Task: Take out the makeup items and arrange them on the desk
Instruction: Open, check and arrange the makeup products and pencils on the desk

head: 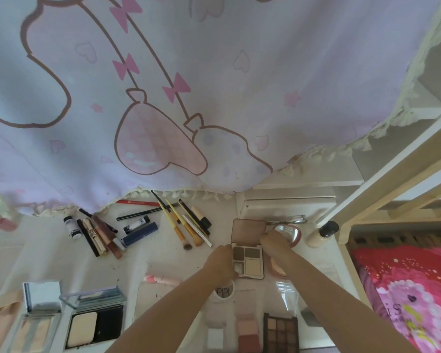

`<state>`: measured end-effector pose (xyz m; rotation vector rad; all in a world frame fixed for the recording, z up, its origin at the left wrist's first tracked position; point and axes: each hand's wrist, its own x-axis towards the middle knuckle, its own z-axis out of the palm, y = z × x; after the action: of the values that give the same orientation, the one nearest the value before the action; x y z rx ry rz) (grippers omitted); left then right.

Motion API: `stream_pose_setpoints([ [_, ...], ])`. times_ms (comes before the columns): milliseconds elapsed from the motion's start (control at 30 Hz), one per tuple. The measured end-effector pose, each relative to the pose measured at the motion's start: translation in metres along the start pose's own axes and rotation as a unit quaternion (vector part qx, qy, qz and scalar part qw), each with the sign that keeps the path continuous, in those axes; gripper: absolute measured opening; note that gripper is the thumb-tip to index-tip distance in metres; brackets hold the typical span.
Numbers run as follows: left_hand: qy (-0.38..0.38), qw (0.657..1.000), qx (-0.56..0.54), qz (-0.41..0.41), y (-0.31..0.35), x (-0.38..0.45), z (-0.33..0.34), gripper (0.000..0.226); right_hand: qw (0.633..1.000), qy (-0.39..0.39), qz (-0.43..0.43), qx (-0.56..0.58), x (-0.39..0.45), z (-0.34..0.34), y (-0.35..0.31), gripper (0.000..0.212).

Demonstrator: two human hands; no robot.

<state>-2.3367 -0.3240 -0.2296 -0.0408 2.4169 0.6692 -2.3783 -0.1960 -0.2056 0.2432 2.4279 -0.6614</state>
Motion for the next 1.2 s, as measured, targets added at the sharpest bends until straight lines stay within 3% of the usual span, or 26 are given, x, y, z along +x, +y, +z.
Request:
stream_pose_setpoints([
  [133, 0.009, 1.000, -0.002, 0.019, -0.011, -0.015, -0.009, 0.044, 0.997, 0.022, -0.064, -0.033, -0.015, -0.001, 0.003, 0.019],
  [200, 0.048, 0.999, -0.009, 0.017, -0.026, -0.021, -0.011, 0.046, 0.987, 0.008, -0.143, -0.074, -0.032, 0.000, -0.004, 0.013],
  [300, 0.141, 0.990, -0.009, 0.016, -0.047, -0.034, -0.013, 0.038, 0.943, -0.092, -0.263, -0.181, -0.037, 0.019, -0.011, 0.024],
  [400, 0.203, 0.979, -0.027, 0.014, -0.060, -0.044, -0.012, 0.035, 0.892, -0.148, -0.291, -0.314, -0.035, 0.046, -0.015, 0.050],
  [533, 0.217, 0.975, -0.050, 0.011, -0.066, -0.054, -0.011, 0.034, 0.830, -0.141, -0.340, -0.419, -0.035, 0.064, -0.017, 0.050],
  [633, 0.225, 0.971, -0.078, 0.007, -0.069, -0.059, -0.013, 0.034, 0.830, -0.119, -0.357, -0.412, -0.033, 0.066, -0.016, 0.045],
  [700, 0.239, 0.965, -0.109, 0.002, -0.071, -0.059, -0.014, 0.033, 0.864, -0.109, -0.347, -0.349, -0.030, 0.062, -0.018, 0.039],
  [767, 0.261, 0.953, -0.155, -0.007, -0.068, -0.061, -0.018, 0.032, 0.923, -0.074, -0.311, -0.215, -0.027, 0.052, -0.024, 0.022],
  [833, 0.290, 0.937, -0.195, -0.002, -0.062, -0.061, -0.022, 0.031, 0.971, -0.045, -0.234, -0.003, -0.026, 0.035, -0.032, 0.011],
  [867, 0.305, 0.930, -0.205, 0.012, -0.058, -0.060, -0.026, 0.031, 0.974, -0.063, -0.178, 0.127, -0.028, 0.025, -0.037, 0.012],
  [900, 0.322, 0.923, -0.208, 0.033, -0.053, -0.059, -0.029, 0.032, 0.954, -0.098, -0.127, 0.254, -0.030, 0.017, -0.040, 0.015],
  [967, 0.363, 0.907, -0.196, 0.088, -0.040, -0.058, -0.036, 0.040, 0.881, -0.157, -0.085, 0.439, -0.037, 0.000, -0.048, 0.011],
  [1033, 0.399, 0.886, -0.187, 0.144, -0.023, -0.059, -0.046, 0.063, 0.832, -0.198, -0.084, 0.512, -0.046, -0.012, -0.054, 0.025],
  [1100, 0.437, 0.862, -0.155, 0.204, -0.011, -0.055, -0.052, 0.071, 0.822, -0.221, -0.099, 0.515, -0.057, -0.019, -0.059, 0.037],
  [1200, 0.471, 0.833, -0.107, 0.271, 0.002, -0.052, -0.055, 0.056, 0.838, -0.217, -0.105, 0.489, -0.071, -0.019, -0.065, 0.050],
])
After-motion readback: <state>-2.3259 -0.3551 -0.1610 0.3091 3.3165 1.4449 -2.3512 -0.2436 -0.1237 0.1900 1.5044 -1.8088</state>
